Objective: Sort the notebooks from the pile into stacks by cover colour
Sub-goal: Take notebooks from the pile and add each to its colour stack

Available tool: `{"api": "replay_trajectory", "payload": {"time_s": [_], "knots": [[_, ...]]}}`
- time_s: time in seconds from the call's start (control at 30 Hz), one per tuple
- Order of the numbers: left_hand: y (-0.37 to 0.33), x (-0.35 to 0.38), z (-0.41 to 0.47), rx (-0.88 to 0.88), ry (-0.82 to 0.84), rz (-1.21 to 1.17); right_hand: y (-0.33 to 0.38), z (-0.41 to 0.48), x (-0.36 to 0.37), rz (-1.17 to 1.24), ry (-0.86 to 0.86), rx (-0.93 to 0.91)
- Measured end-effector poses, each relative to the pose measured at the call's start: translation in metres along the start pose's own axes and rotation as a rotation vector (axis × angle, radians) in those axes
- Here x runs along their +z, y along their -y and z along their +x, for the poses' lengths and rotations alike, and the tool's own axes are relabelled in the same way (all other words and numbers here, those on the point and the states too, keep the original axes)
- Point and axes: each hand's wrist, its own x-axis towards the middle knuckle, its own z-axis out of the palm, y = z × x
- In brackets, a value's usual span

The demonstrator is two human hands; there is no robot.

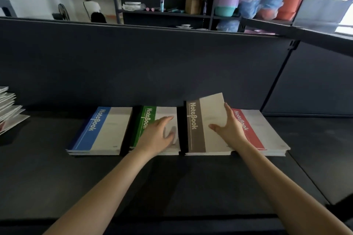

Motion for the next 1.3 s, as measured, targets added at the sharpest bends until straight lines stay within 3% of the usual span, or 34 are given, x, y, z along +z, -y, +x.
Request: {"api": "replay_trajectory", "payload": {"time_s": [0.2,0.43,0.63,0.97,1.13,1.3], "knots": [[0.008,0.023,0.004,0.004,0.179,0.385,-0.011,-0.001,0.005,-0.236,0.023,-0.012],[0.011,0.029,0.001,0.018,0.150,0.510,-0.019,0.013,0.017,-0.297,0.065,0.023],[0.014,0.033,0.001,0.005,0.154,0.514,-0.025,0.020,0.027,-0.315,0.133,0.000],[0.017,0.034,0.002,0.001,0.138,0.488,-0.028,0.027,0.032,-0.259,0.095,0.034],[0.013,0.026,0.007,-0.036,0.180,0.362,-0.018,0.027,0.030,-0.425,0.121,0.034],[0.004,-0.007,0.007,-0.011,0.047,0.149,0.005,0.016,0.040,-0.360,0.018,-0.175]]}}
